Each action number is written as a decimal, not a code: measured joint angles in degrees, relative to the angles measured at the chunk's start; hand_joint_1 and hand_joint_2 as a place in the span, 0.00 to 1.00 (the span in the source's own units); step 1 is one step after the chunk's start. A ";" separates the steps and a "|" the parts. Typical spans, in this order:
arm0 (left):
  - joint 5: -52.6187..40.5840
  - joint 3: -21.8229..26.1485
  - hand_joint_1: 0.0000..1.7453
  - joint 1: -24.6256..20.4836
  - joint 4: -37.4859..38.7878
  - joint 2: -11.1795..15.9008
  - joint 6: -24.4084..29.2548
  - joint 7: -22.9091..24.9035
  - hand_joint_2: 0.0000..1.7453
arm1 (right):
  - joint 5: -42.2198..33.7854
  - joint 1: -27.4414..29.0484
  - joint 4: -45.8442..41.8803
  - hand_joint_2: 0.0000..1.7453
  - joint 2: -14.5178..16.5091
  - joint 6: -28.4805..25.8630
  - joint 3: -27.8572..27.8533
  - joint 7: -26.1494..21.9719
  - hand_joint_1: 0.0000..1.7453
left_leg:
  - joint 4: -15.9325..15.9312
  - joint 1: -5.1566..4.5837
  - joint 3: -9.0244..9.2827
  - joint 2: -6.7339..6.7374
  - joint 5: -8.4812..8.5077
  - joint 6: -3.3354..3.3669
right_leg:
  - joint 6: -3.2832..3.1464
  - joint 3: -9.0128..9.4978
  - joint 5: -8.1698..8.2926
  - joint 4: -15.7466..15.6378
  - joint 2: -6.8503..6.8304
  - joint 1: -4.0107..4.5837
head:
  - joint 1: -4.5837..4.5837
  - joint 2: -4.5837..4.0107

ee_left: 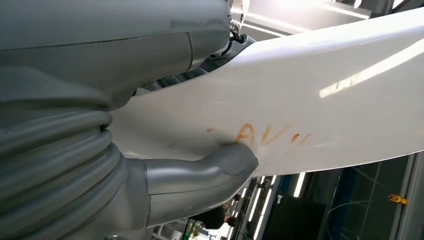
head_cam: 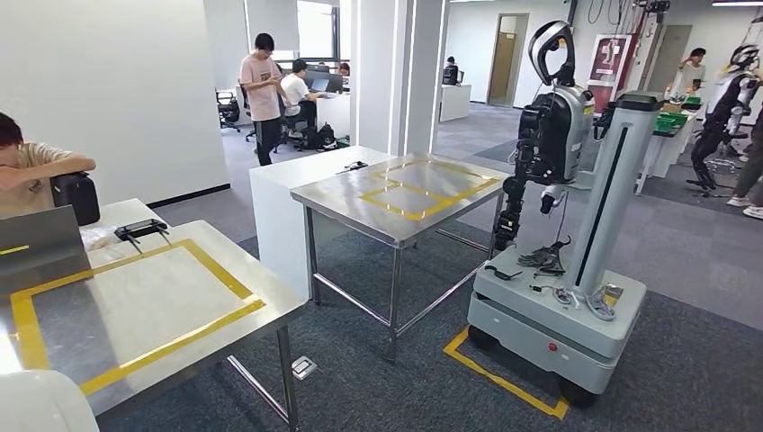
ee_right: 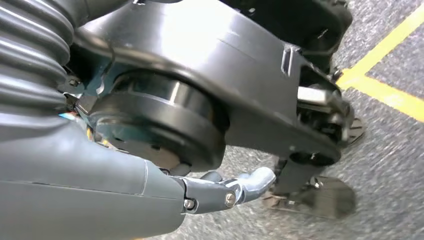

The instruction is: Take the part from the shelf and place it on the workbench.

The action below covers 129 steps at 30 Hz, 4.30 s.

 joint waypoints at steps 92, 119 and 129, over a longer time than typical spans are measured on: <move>-0.95 -1.56 1.00 -1.74 -4.17 -1.60 3.08 -1.01 1.00 | -4.34 0.83 0.00 1.00 0.53 -1.93 -0.68 0.17 0.00 | 6.49 1.47 -1.97 -0.20 -5.12 -3.77 | -1.60 1.15 5.67 -6.17 1.41 -1.61 | 0.09 0.00; -0.58 -3.82 1.00 -2.61 -2.30 -1.35 2.95 -2.06 1.00 | -5.15 1.25 0.00 1.00 0.84 -2.07 -1.86 0.17 0.00 | 0.53 -0.85 4.24 -0.43 -3.89 -1.18 | -2.17 -1.00 6.89 -6.06 1.05 0.32 | 0.10 0.05; -0.52 -3.82 1.00 -2.64 -1.71 -0.76 2.95 -2.38 1.00 | -4.60 1.27 0.00 1.00 0.92 -2.01 -1.82 0.15 0.00 | 6.03 -0.79 -3.56 -0.23 -1.53 -1.92 | -3.04 4.32 3.26 -6.33 1.08 0.04 | -0.07 0.04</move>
